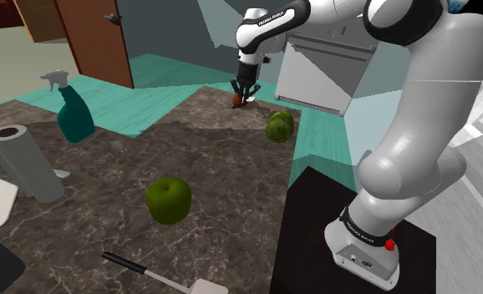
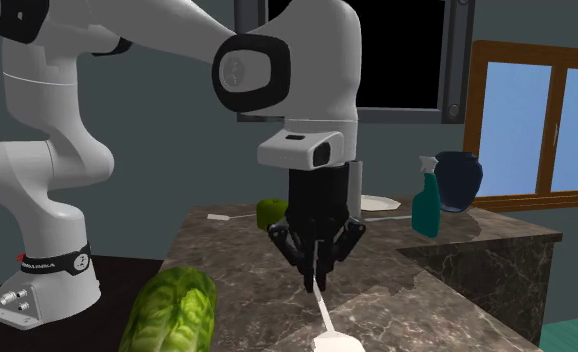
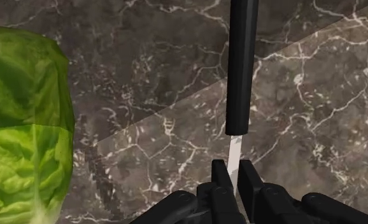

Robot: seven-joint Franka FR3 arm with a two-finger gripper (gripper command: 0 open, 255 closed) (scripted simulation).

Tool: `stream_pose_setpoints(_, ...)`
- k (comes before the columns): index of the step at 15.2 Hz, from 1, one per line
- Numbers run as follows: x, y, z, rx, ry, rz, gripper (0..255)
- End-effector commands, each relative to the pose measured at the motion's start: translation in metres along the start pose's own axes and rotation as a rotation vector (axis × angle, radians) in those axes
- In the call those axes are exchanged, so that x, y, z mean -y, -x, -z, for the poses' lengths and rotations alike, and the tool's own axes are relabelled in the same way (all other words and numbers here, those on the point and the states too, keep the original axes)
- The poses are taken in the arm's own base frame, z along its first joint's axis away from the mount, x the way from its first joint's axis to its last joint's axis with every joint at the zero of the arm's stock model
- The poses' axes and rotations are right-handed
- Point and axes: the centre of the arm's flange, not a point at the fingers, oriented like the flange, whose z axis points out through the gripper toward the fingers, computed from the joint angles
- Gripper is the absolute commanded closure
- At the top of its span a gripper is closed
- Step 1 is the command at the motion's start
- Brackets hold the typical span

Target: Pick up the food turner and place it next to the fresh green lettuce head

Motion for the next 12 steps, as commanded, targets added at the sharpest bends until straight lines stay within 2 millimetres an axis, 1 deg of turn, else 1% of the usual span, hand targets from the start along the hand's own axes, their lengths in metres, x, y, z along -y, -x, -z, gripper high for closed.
stream_pose_setpoints(1,0.000,0.000,-0.011,0.000,0.000,0.000,255)
stream_pose_setpoints(12,0.000,-0.004,-0.069,0.000,0.000,0.000,255)
